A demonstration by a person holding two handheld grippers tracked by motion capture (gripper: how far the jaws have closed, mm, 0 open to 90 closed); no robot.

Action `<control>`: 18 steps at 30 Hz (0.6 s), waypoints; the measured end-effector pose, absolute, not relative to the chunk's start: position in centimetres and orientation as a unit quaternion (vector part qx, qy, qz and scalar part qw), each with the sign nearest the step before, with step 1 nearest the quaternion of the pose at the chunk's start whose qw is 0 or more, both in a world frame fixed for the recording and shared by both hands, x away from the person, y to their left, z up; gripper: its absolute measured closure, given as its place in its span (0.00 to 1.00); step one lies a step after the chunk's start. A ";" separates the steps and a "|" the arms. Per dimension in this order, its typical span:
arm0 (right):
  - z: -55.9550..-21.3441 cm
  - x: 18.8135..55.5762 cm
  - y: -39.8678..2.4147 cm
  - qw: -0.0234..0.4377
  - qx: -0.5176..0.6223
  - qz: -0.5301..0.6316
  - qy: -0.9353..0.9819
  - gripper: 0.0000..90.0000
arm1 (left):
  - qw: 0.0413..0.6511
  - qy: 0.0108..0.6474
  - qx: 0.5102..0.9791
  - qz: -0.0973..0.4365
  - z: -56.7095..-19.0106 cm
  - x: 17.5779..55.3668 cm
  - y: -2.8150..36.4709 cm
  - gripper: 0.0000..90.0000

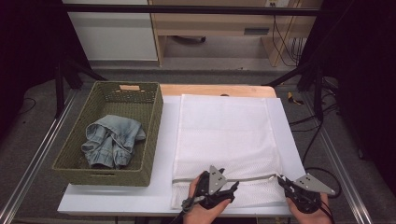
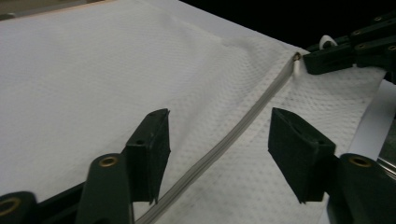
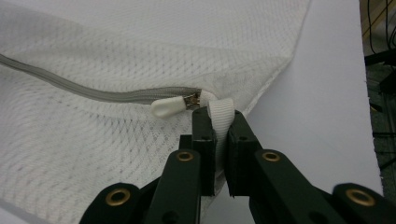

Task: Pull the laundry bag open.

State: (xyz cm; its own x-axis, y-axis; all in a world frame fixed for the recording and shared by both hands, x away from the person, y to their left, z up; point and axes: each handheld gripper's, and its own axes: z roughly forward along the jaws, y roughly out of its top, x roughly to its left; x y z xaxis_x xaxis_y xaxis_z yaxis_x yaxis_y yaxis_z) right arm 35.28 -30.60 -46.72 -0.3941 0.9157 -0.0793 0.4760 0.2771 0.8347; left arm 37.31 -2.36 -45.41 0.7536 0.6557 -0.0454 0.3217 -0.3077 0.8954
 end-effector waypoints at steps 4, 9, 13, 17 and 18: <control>-46.5 35.2 -30.4 0.295 0.462 0.379 0.746 0.94 | 0.508 0.284 0.800 0.145 -46.0 37.3 -5.3 0.58; -46.5 35.3 -30.3 0.301 0.456 0.374 0.749 0.94 | 0.512 0.269 0.808 0.115 -46.5 37.5 -8.2 0.70; -46.4 35.2 -30.3 0.304 0.455 0.374 0.749 0.94 | 0.512 0.269 0.809 0.106 -46.6 37.9 -9.3 0.77; -46.3 35.1 -30.2 0.310 0.449 0.375 0.749 0.94 | 0.508 0.261 0.814 0.106 -46.2 38.1 -10.3 0.82; -46.2 35.1 -30.2 0.312 0.447 0.374 0.751 0.94 | 0.506 0.260 0.815 0.105 -46.1 38.2 -10.5 0.83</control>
State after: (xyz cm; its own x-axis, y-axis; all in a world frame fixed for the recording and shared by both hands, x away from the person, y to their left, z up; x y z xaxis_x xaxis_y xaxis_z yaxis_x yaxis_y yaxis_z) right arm 35.13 -30.20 -46.25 -0.4061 0.9039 -0.1347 0.4375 0.3216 0.8397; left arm 38.21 -10.46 -46.13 0.8421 0.5314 -0.0920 0.3179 -0.3514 0.8806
